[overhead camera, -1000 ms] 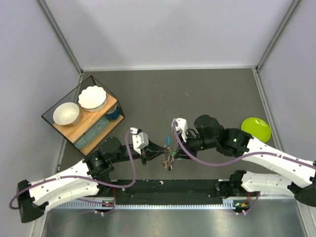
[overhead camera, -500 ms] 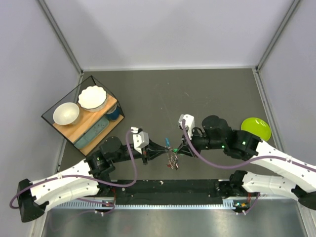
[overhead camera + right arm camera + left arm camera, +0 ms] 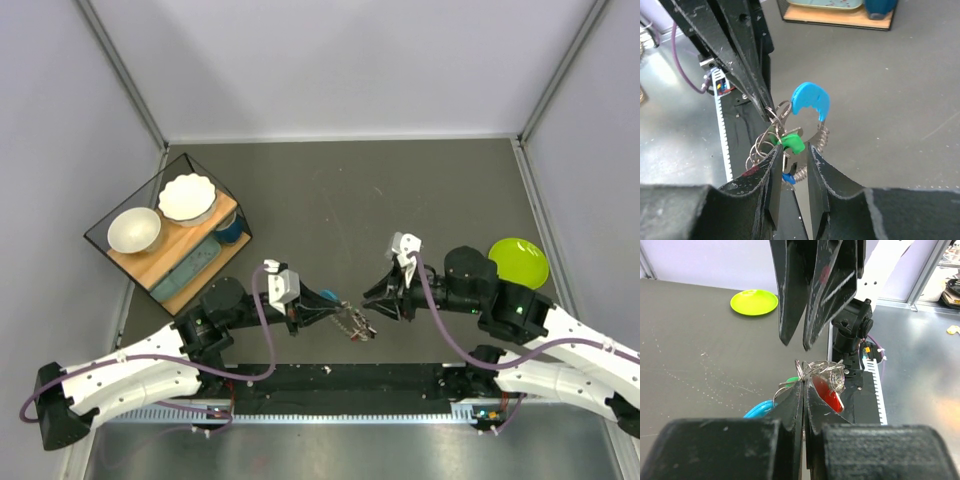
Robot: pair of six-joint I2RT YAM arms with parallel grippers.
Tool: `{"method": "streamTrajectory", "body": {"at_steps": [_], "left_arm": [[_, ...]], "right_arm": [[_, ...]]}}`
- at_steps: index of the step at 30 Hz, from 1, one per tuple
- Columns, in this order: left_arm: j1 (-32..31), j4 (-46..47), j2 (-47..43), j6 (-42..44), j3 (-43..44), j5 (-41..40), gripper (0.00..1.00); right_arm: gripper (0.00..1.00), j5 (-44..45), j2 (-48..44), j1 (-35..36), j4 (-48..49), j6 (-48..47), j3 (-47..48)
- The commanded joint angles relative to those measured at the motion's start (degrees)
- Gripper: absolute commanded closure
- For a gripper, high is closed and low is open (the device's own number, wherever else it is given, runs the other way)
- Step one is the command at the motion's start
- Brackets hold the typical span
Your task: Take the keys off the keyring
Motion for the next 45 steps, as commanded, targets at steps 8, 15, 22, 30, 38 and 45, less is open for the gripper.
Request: {"method": "streamTrajectory", "body": {"at_steps": [8,15,22,30,38,45], "left_arm": [[-0.17,8.11,-0.36,0.73,0.44,0.87,1.00],[-0.17,9.52,-0.10,0.99,-0.53,-3.44,1.00],[-0.17,12.16,-0.63,0.64,-1.76,-5.99,1.00],[-0.17,12.07,-0.54,0.64,-1.85,-5.29,1.00],[-0.17,11.63,-0.36,0.64,-1.94,-3.80,1.00],[-0.17,11.19,-0.01,0.64,-1.59,-2.48,1.00]], "right_arm": [[0.68,-5.17,-0.65,0.43,11.77,-5.23,-6.87],[0.60,-0.86,1.02,4.56,14.58,-7.86,-7.75],[0.60,3.45,3.13,6.15,15.20,-8.04,-7.75],[0.60,5.65,1.46,6.23,15.46,-7.78,-8.37],[0.59,8.46,-2.49,6.23,15.73,-8.13,-9.77],[0.58,13.56,-7.24,6.15,17.22,-9.10,-10.83]]}}
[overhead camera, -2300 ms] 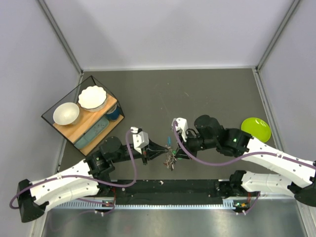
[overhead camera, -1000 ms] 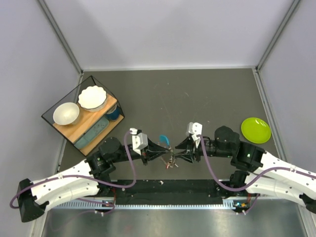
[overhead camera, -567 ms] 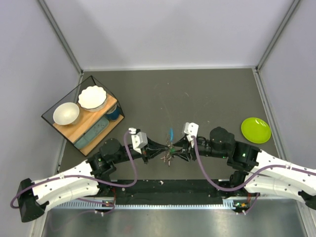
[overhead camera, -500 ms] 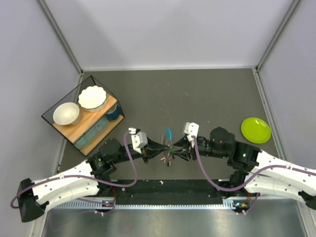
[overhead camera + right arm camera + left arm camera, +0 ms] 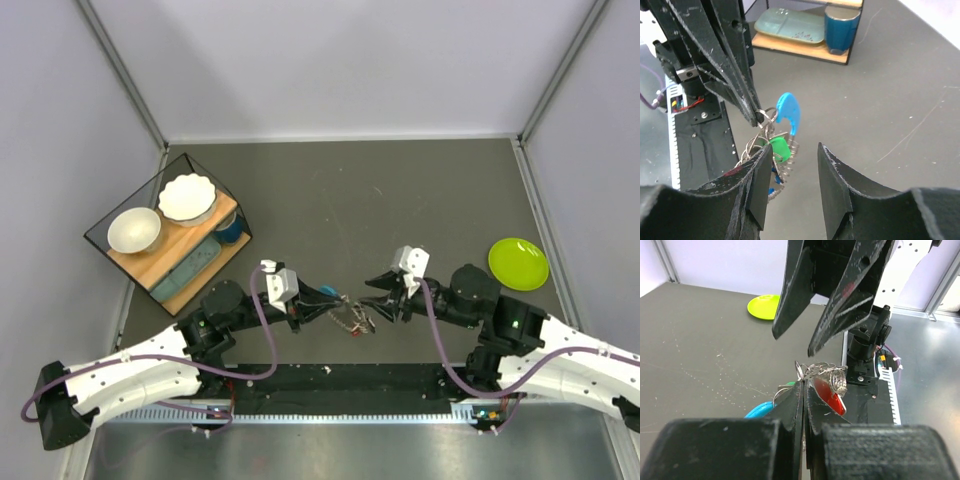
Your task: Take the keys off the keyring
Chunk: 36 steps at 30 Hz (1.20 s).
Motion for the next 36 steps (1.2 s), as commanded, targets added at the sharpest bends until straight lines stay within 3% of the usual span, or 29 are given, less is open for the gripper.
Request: {"method": "streamTrajectory", "body": {"at_steps": [1,9,19,29,32,35,36], "left_arm": [[-0.17,6.23,-0.16,0.29,1.02,1.76,1.00],[-0.17,6.14,0.36,0.29,1.81,3.17,1.00],[-0.17,6.67,0.19,0.64,1.90,1.41,1.00],[-0.17,7.81,0.89,-0.33,1.63,1.41,1.00],[-0.17,7.81,0.98,-0.42,1.37,1.24,1.00],[-0.17,7.63,0.54,-0.42,1.11,0.89,1.00],[-0.17,7.46,0.45,-0.33,1.10,0.71,1.00]], "right_arm": [[0.58,5.23,-2.87,0.90,3.30,-1.23,-0.42],[0.57,5.33,-1.03,0.90,4.09,-4.92,-1.65],[0.50,-8.47,2.58,0.81,6.54,-6.24,-3.32],[0.48,-5.93,6.79,0.81,9.36,-5.54,-2.89],[0.51,-5.83,7.67,0.81,9.36,-5.10,-2.53],[0.63,-6.97,7.76,0.81,11.12,-4.49,-2.80],[0.72,-6.89,7.68,0.81,11.21,-4.31,-3.06]]}}
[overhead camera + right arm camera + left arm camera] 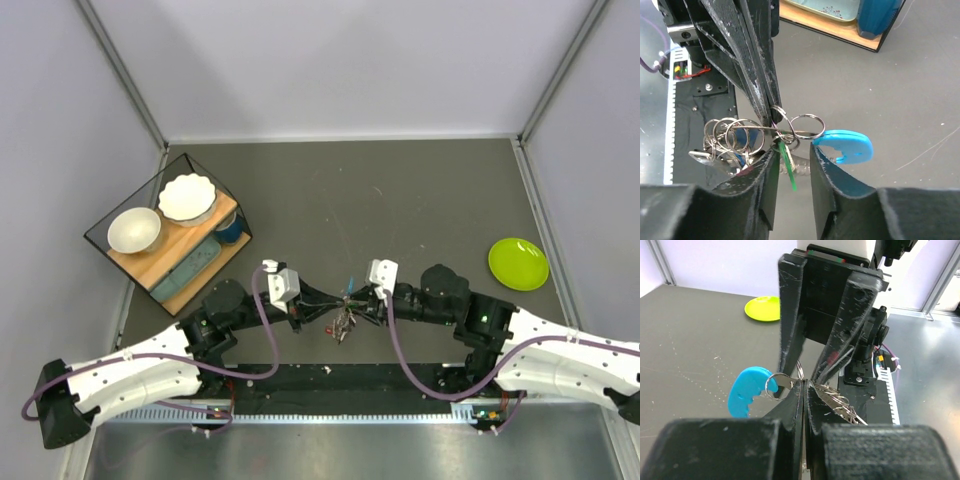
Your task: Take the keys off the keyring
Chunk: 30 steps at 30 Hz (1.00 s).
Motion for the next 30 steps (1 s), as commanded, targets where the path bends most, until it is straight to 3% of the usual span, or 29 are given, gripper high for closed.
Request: {"method": "streamTrajectory", "body": {"at_steps": [1,3,6,16,30], "left_arm": [[-0.17,6.13,-0.94,-0.26,1.02,-0.64,1.00],[-0.17,6.04,-1.21,-0.17,0.84,-0.91,1.00],[-0.17,5.34,-1.65,0.26,0.75,-1.35,1.00],[-0.17,1.21,-2.44,2.02,0.93,-2.93,1.00],[-0.17,-0.55,-1.04,2.73,2.25,1.81,1.00]], "right_arm": [[0.76,-0.61,-0.45,0.81,4.98,0.98,0.50],[0.90,-0.44,-0.89,0.81,5.07,1.16,0.06],[1.00,0.88,-2.03,0.81,4.63,1.25,-0.11],[1.00,8.08,-7.22,0.81,3.49,1.60,-0.29],[1.00,10.19,-5.29,0.81,0.59,-0.68,2.17]]}}
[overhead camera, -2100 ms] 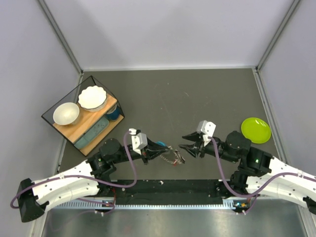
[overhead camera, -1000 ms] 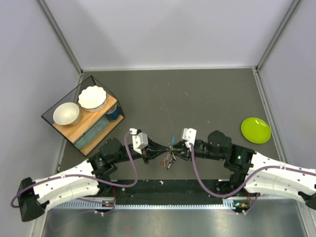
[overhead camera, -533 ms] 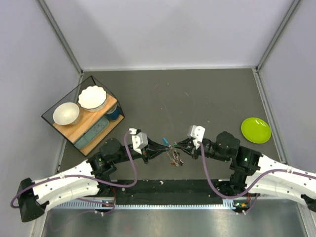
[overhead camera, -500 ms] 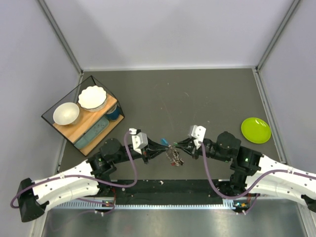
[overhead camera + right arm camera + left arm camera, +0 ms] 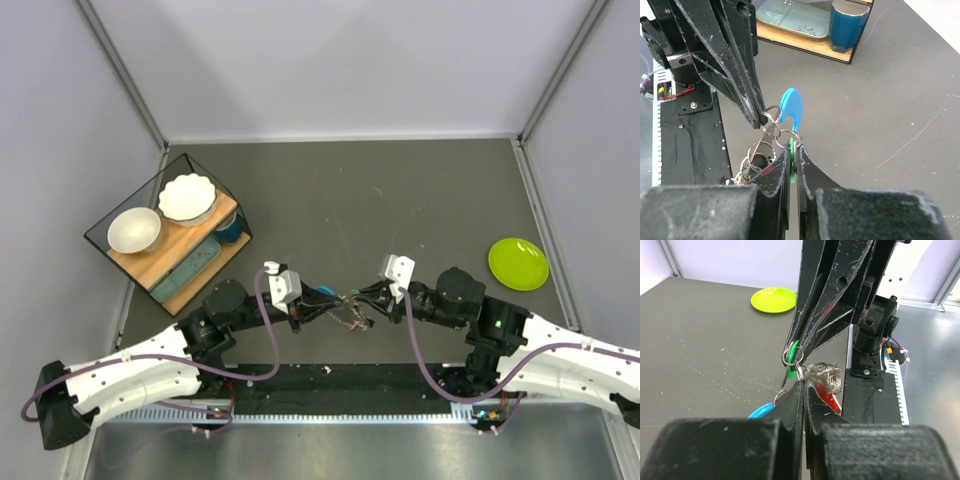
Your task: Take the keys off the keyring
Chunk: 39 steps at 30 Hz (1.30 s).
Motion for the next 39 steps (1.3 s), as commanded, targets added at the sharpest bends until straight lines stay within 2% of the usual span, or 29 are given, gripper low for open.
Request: {"method": "streamTrajectory", "body": {"at_steps": [1,15,30,39], "left_arm": [[-0.17,2.53,-0.07,0.67,2.57,4.06,1.00],[-0.17,1.82,2.21,-0.12,4.51,11.10,1.00],[-0.17,2.97,3.00,-0.56,4.95,11.10,1.00],[-0.17,3.93,3.09,-1.08,4.95,11.45,1.00]], "right_arm": [[1.00,4.01,0.24,0.44,0.04,-1.89,2.59],[1.00,3.13,1.38,0.44,-0.93,-6.46,3.03],[1.00,-0.20,2.18,0.44,-0.66,-11.54,2.32],[1.00,-1.62,2.00,0.44,5.57,-15.86,-0.57]]}}
